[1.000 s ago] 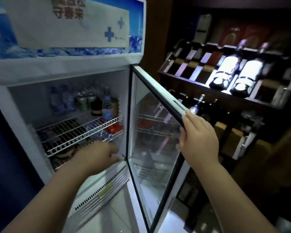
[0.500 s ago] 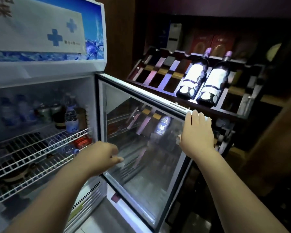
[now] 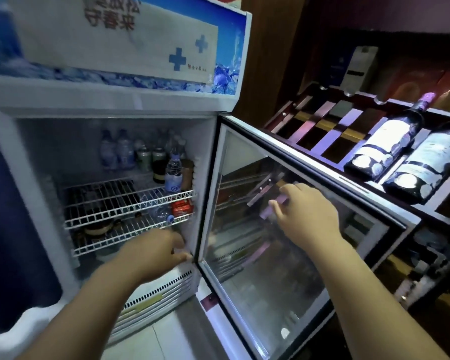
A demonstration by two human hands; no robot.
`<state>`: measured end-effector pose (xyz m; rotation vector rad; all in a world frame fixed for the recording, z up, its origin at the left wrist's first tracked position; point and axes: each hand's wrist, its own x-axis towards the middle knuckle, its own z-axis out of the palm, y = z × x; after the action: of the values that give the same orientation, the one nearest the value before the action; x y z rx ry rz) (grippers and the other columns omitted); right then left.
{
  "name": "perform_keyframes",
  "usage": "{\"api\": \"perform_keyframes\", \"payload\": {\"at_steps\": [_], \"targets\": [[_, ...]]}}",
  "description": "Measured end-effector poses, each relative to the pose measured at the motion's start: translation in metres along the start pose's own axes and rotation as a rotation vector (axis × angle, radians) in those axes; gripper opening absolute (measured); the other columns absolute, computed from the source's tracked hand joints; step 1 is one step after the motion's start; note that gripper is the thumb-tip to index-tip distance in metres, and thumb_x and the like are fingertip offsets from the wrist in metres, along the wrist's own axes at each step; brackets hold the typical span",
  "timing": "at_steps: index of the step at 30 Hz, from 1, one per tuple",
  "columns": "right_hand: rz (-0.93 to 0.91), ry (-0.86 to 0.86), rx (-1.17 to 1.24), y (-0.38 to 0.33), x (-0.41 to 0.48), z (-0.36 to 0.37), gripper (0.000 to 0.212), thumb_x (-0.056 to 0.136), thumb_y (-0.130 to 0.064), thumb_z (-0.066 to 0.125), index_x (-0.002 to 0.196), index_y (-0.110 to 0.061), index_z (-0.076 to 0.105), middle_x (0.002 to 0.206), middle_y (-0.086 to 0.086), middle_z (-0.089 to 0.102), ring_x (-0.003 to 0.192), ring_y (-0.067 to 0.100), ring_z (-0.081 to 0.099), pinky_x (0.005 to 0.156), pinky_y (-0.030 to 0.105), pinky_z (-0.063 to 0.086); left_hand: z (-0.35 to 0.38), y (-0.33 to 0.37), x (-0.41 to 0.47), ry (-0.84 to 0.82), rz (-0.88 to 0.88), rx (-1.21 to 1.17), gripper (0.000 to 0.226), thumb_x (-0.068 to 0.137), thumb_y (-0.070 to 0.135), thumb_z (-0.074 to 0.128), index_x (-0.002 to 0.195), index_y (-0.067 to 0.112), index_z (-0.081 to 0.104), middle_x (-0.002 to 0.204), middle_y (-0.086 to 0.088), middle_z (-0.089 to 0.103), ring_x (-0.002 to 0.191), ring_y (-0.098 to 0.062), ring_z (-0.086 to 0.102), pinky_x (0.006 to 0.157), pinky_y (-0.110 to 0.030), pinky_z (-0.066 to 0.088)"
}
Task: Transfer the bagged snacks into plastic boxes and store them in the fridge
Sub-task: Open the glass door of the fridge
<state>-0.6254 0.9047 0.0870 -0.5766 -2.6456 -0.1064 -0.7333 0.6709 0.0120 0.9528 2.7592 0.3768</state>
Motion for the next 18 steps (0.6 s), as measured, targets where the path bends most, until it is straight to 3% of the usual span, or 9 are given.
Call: {"api": "perform_keyframes", "payload": {"at_steps": [3, 6, 9, 12, 18], "targets": [[-0.085, -0.137, 0.032, -0.038, 0.008, 0.015, 0.036, 0.091, -0.049, 0.048, 0.112, -0.021, 0.058, 0.111, 0.003, 0.062, 0.102, 0.028, 0.059, 0.075, 0.036, 0.048, -0.008, -0.030, -0.026, 0.028, -0.112, -0.011, 0.042, 0.086, 0.056, 0.053, 0.117, 0.028, 0.061, 0.113, 0.004, 0.066, 0.100, -0.016, 0.061, 0.086, -0.034, 0.052], [-0.203, -0.275, 0.049, -0.089, 0.005, 0.023, 0.039, 0.091, -0.048, 0.048, 0.118, -0.021, 0.055, 0.114, 0.006, 0.062, 0.103, 0.030, 0.060, 0.073, 0.035, 0.043, -0.016, -0.068, -0.068, 0.036, -0.236, -0.016, 0.038, 0.086, 0.056, 0.051, 0.112, 0.029, 0.062, 0.109, 0.005, 0.066, 0.093, -0.015, 0.059, 0.079, -0.032, 0.051], [-0.339, -0.365, 0.095, -0.146, -0.009, 0.024, 0.039, 0.090, -0.049, 0.050, 0.116, -0.020, 0.055, 0.111, 0.006, 0.063, 0.099, 0.030, 0.060, 0.075, 0.036, 0.046, -0.023, -0.102, -0.123, 0.078, -0.362, -0.028, 0.025, 0.087, 0.053, 0.051, 0.087, 0.031, 0.062, 0.095, 0.008, 0.064, 0.084, -0.013, 0.058, 0.074, -0.031, 0.050], [-0.491, -0.453, 0.082, -0.208, -0.033, 0.021, 0.043, 0.088, -0.054, 0.050, 0.115, -0.021, 0.054, 0.110, 0.006, 0.062, 0.098, 0.028, 0.060, 0.074, 0.035, 0.047, -0.028, -0.132, -0.186, 0.126, -0.518, -0.042, 0.029, 0.085, 0.054, 0.053, 0.072, 0.027, 0.055, 0.083, 0.008, 0.060, 0.078, -0.015, 0.058, 0.065, -0.028, 0.047], [-0.788, -0.529, 0.133, -0.332, -0.109, -0.004, 0.047, 0.086, -0.057, 0.052, 0.119, -0.024, 0.054, 0.121, 0.005, 0.062, 0.110, 0.027, 0.058, 0.079, 0.035, 0.044, -0.021, -0.181, -0.332, 0.215, -0.788, -0.021, 0.033, 0.084, 0.057, 0.053, 0.104, 0.032, 0.062, 0.107, 0.006, 0.065, 0.097, -0.019, 0.062, 0.082, -0.030, 0.050]]}}
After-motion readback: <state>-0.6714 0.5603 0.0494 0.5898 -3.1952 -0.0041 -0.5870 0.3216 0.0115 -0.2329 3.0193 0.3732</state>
